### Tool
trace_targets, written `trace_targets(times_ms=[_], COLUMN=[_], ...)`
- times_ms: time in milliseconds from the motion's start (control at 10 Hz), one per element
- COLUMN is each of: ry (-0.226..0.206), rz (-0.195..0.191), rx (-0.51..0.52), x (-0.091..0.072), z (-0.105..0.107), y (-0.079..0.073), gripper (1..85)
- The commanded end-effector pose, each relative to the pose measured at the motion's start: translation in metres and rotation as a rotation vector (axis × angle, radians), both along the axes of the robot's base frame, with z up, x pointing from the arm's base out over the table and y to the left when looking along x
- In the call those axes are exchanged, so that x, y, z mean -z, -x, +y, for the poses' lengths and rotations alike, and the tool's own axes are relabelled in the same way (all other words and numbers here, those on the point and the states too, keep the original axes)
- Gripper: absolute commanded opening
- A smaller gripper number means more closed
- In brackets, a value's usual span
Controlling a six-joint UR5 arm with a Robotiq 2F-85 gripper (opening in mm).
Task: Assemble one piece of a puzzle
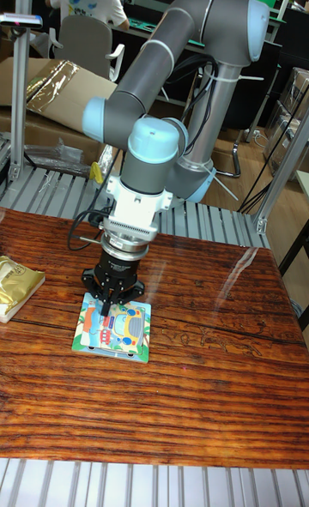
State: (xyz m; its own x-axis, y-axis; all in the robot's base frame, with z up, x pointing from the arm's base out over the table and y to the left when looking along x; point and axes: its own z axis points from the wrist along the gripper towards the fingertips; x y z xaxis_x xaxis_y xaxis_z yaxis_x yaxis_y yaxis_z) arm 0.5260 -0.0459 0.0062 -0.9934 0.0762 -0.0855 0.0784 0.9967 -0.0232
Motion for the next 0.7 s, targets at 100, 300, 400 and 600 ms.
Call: trace_targets(times_ms=[100,300,400,600], ry=[-0.003,0.004,0.012,0.029], rz=[-0.015,-0.007,0.006,0.031], rx=[0.014,0.021,0.023,0.029], x=[-0.001,-0.001,-0.002,-0.004], z=[0.003,0.002,0.001,-0.001], y=[-0.010,-0.008,-0.004,0.003], gripper=[1.3,1.3,1.3,1.3])
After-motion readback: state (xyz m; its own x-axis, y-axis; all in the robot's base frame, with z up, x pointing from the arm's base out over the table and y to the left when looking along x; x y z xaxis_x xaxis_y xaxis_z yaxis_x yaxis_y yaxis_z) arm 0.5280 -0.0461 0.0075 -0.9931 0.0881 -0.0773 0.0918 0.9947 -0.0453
